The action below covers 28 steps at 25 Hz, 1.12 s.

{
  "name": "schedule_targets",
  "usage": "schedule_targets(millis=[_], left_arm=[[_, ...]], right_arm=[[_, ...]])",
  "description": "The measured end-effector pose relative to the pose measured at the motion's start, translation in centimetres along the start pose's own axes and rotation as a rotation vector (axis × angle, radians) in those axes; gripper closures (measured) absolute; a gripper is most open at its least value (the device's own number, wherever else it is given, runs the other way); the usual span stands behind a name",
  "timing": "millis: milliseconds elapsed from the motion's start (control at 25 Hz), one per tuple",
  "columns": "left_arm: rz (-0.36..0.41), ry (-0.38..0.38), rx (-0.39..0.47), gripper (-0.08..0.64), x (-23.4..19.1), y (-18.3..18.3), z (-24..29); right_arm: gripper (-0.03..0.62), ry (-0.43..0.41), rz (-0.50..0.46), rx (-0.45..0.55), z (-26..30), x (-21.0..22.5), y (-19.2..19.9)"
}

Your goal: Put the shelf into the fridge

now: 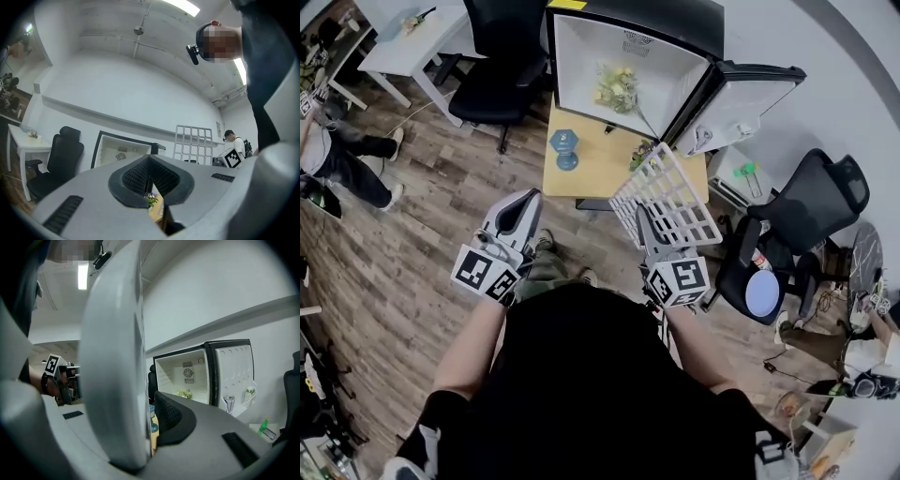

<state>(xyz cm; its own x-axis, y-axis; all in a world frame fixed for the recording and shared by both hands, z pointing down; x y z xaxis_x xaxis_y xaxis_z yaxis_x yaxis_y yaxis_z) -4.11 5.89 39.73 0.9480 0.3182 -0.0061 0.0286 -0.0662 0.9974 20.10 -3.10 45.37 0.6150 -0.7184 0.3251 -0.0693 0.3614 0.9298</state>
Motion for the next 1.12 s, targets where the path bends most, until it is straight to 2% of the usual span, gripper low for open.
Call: schedule_targets(millis=[640,1120], left_arm=[[-0.019,0.075,-0.002,0.541,-1.6,0.3,3.4],[-0.026,0.112,0.002,0.541,-5.6,0.0,6.5]], right_arm=[[0.502,0.025,0.008,0.022,2.3,0.4,-0.9],[0.502,0.036,0.013,0.016,6.3,0.3,-2.0]])
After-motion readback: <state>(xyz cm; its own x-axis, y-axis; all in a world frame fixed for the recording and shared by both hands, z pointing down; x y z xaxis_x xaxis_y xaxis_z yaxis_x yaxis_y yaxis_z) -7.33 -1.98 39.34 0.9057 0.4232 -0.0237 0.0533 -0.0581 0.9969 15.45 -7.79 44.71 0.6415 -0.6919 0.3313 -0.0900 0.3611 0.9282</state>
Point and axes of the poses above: the fingertips, and each gripper's own axes: z forward along the fingers, x to its right, y out of its underside, the point moved 5 cm from there along -z, backward along the fingers, and after that the axes turned 10 degrees about z, right-handed, at the moved point
